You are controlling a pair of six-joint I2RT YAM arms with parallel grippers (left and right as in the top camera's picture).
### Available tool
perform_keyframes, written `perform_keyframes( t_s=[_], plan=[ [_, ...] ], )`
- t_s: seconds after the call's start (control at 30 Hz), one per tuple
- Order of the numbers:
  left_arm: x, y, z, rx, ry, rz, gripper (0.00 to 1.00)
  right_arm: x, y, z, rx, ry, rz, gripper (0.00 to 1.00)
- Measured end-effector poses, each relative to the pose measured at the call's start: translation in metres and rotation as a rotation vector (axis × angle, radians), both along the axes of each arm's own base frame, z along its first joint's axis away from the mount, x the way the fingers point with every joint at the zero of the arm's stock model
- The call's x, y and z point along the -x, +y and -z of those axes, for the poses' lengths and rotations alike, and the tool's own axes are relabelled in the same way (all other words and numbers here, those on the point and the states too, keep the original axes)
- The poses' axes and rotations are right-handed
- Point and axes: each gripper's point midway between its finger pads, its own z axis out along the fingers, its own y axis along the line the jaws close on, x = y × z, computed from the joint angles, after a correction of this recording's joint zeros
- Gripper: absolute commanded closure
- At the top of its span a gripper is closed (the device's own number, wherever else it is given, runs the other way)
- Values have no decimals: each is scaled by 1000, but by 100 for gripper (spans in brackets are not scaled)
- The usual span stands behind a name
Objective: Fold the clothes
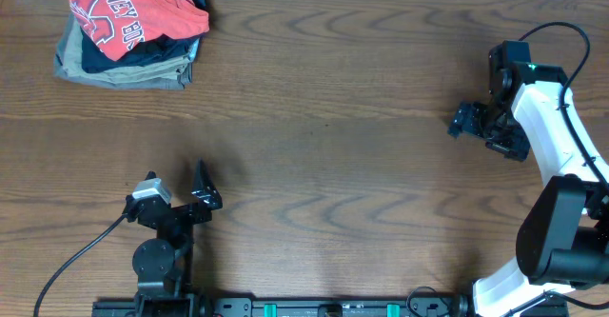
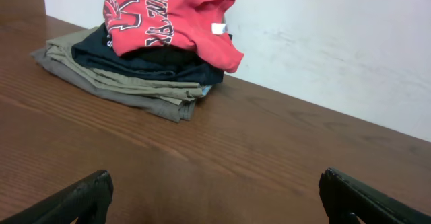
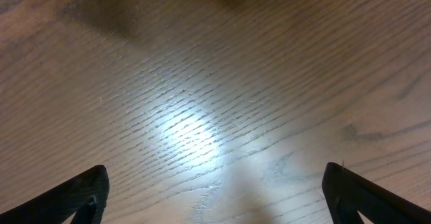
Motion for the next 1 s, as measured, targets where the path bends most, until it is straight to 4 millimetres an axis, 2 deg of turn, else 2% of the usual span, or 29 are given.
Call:
perform_keyframes(
  t_s=[0.13,0.23,0.4,0.57,0.67,0.73,0.83,1.0],
  plan=[
    [0,0,0,0,0,0,2,0,0,-2,0,-6,0,1],
    [0,0,0,0,0,0,2,-2,1,-13,4,-42,-4,1],
    [0,0,0,0,0,0,2,-3,16,-69,14,-223,-50,1],
    [0,0,0,0,1,0,2,5,30,-132,30,-435,-97,1],
    [0,0,0,0,1,0,2,2,35,-161,34,-597,-110,1],
    [0,0,0,0,2,0,2,0,39,-173,28,-718,-122,1],
    [0,0,0,0,3,0,2,2,50,-175,-9,-878,-150,1],
    [0,0,0,0,4,-1,2,22,68,-151,-85,-1138,-212,1]
  ],
)
